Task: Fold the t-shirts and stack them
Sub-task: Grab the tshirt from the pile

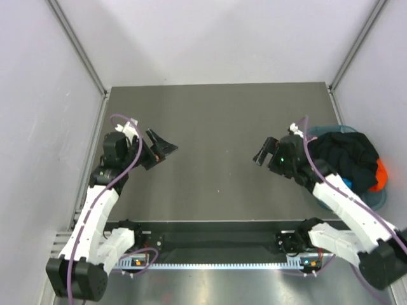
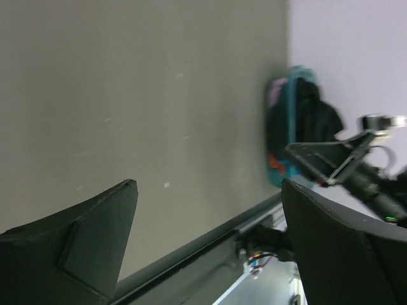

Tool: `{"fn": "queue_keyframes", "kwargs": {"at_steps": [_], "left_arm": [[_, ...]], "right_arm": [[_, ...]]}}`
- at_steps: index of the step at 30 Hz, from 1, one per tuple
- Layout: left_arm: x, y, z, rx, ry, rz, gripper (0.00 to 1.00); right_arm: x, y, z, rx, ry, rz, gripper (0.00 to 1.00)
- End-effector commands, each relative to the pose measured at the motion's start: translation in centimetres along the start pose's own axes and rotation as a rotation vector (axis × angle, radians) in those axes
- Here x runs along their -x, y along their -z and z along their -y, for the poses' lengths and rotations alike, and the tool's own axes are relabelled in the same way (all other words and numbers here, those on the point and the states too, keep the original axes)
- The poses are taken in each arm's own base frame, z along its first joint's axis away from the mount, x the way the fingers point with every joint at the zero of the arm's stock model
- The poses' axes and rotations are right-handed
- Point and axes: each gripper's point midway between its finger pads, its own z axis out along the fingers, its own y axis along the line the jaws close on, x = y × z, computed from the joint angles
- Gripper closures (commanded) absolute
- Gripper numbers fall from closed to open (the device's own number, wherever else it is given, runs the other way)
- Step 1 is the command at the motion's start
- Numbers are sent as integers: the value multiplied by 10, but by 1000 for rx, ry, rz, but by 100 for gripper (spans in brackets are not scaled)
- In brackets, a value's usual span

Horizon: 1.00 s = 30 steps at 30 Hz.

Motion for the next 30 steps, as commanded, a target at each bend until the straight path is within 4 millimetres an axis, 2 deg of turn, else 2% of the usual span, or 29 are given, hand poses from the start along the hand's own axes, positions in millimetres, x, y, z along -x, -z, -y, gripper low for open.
{"fn": "queue_keyframes", "kwargs": {"at_steps": [1, 2, 3, 4, 5, 7, 8, 9, 10, 11, 12, 13, 14, 16, 17, 19, 20, 21, 23, 25, 28, 30], "left_arm": [[-7, 18, -24, 196, -84, -76, 1], [-1, 20, -28, 229, -99, -52, 1], [2, 24, -28, 246, -116, -31, 1], [4, 26, -30, 262, -116, -13, 1], [11, 29, -36, 306, -107, 32, 1], [10, 40, -42, 370, -66, 47, 1], [10, 44, -44, 401, -65, 50, 1], [12, 53, -50, 466, -67, 48, 1], [13, 58, -54, 508, -70, 46, 1], [12, 60, -54, 520, -81, 34, 1], [7, 60, -52, 490, -128, -6, 1], [4, 60, -49, 470, -143, -14, 1], [1, 59, -47, 445, -156, -25, 1], [-10, 58, -33, 346, -200, -62, 1], [-15, 57, -28, 315, -215, -80, 1], [-21, 56, -17, 248, -266, -114, 0], [-23, 56, -13, 226, -287, -121, 4], [-22, 56, -10, 214, -311, -116, 5], [-22, 55, -8, 210, -330, -116, 9], [-23, 53, -6, 196, -345, -127, 10], [-22, 48, -3, 177, -353, -137, 16], [-23, 43, 1, 156, -355, -153, 19]], "right_arm": [[8, 18, 59, -374, 173, -64, 0], [14, 16, 62, -408, 189, -73, 0], [33, 22, 57, -438, 163, -15, 0], [37, 28, 65, -488, 169, -18, 0], [57, 30, 65, -494, 158, 12, 0], [74, 28, 61, -445, 155, 6, 0], [89, 28, 82, -504, 76, 8, 0], [101, 28, 78, -465, 30, 0, 0], [111, 27, 85, -470, -6, -1, 3], [128, 26, 108, -519, -77, 10, 9], [146, 30, 110, -521, -81, 39, 19], [158, 33, 117, -543, -91, 61, 22], [179, 41, 131, -588, -123, 106, 25], [196, 53, 155, -687, -151, 160, 28], [206, 60, 176, -737, -196, 186, 28], [217, 70, 196, -806, -206, 217, 28], [221, 74, 211, -847, -215, 224, 27], [226, 81, 224, -909, -198, 235, 20], [231, 84, 246, -967, -210, 212, 18], [236, 89, 259, -1034, -184, 219, 16], [246, 85, 277, -1068, -165, 230, 15], [249, 72, 289, -1061, -171, 211, 18]]}}
